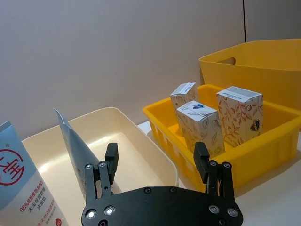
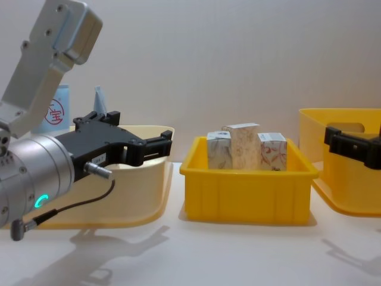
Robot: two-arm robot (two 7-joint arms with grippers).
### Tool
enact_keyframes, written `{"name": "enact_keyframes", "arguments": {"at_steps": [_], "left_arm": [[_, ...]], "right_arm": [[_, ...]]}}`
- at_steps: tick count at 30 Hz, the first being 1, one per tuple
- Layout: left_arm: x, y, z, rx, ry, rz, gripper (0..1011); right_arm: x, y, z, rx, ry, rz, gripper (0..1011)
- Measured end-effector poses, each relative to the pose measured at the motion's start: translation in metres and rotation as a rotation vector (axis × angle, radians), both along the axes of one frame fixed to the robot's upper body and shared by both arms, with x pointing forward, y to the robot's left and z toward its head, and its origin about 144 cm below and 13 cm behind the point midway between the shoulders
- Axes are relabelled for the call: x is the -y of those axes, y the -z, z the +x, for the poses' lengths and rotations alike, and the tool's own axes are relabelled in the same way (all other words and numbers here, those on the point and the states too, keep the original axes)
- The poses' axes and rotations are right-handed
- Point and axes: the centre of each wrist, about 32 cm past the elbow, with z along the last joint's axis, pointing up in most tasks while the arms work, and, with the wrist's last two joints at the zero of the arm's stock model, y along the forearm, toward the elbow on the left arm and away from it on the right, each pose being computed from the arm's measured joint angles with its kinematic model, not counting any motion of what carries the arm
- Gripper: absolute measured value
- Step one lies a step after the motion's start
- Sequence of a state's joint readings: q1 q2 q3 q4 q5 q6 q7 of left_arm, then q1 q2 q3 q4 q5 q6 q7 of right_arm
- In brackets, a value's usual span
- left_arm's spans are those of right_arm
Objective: Bimanual collaborative sorting of washing and personal care products
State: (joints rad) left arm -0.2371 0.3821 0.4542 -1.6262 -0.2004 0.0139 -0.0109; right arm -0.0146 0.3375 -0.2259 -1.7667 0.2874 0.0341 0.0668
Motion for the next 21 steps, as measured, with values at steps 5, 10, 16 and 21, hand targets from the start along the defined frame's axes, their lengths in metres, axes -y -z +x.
{"name": "enact_keyframes", "arguments": {"at_steps": [5, 10, 16, 21], "left_arm": [[0.0000, 0.0000, 0.0000, 0.000, 0.000, 0.000, 1000], [0.0000, 0.0000, 0.0000, 0.000, 0.000, 0.000, 1000], [0.0000, 0.0000, 0.0000, 0.000, 0.000, 0.000, 1000], [0.0000, 0.0000, 0.0000, 0.000, 0.000, 0.000, 1000]], "right_arm": [[0.0000, 0.0000, 0.0000, 0.000, 0.000, 0.000, 1001], [0.0000, 0.0000, 0.0000, 0.000, 0.000, 0.000, 1001], [0.0000, 0.0000, 0.0000, 0.000, 0.000, 0.000, 1001], [0.0000, 0.0000, 0.0000, 0.000, 0.000, 0.000, 1001]]}}
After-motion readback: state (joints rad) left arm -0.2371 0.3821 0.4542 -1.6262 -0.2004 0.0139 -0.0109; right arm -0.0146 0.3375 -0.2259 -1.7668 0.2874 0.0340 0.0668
